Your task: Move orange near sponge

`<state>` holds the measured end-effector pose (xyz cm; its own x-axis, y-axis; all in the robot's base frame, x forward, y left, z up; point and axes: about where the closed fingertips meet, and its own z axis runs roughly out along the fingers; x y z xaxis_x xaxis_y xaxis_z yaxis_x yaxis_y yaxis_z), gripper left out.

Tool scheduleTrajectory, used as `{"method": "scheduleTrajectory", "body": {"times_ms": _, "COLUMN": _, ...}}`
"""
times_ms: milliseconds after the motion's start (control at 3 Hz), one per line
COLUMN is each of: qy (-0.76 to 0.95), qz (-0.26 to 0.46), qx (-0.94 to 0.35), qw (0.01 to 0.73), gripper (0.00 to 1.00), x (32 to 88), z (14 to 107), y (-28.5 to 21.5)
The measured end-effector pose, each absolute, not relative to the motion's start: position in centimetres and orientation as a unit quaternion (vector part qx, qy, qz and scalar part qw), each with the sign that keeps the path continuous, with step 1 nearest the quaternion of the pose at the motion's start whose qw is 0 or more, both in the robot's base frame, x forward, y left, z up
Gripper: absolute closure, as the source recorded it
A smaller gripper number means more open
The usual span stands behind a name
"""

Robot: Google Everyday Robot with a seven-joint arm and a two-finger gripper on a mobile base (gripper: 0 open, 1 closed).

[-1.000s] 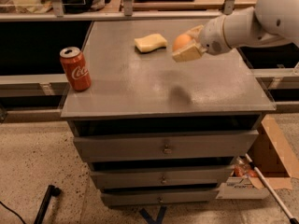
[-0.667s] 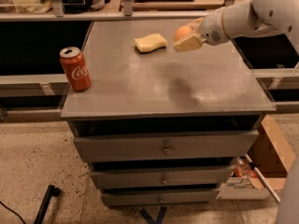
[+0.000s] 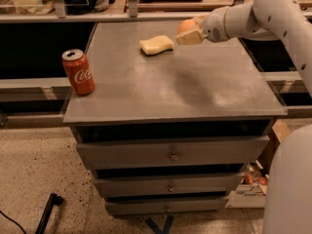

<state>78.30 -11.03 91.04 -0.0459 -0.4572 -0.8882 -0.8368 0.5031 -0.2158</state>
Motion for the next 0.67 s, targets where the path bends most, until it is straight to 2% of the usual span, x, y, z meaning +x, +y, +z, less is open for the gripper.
{"method": "scheduleTrajectory", "body": {"times_ms": 667, "qy": 0.695, "qz": 0.191, "qx": -0.466, "qw": 0.514, "gripper": 1.0, "x": 78.05, "z": 90.8, "y": -10.43}}
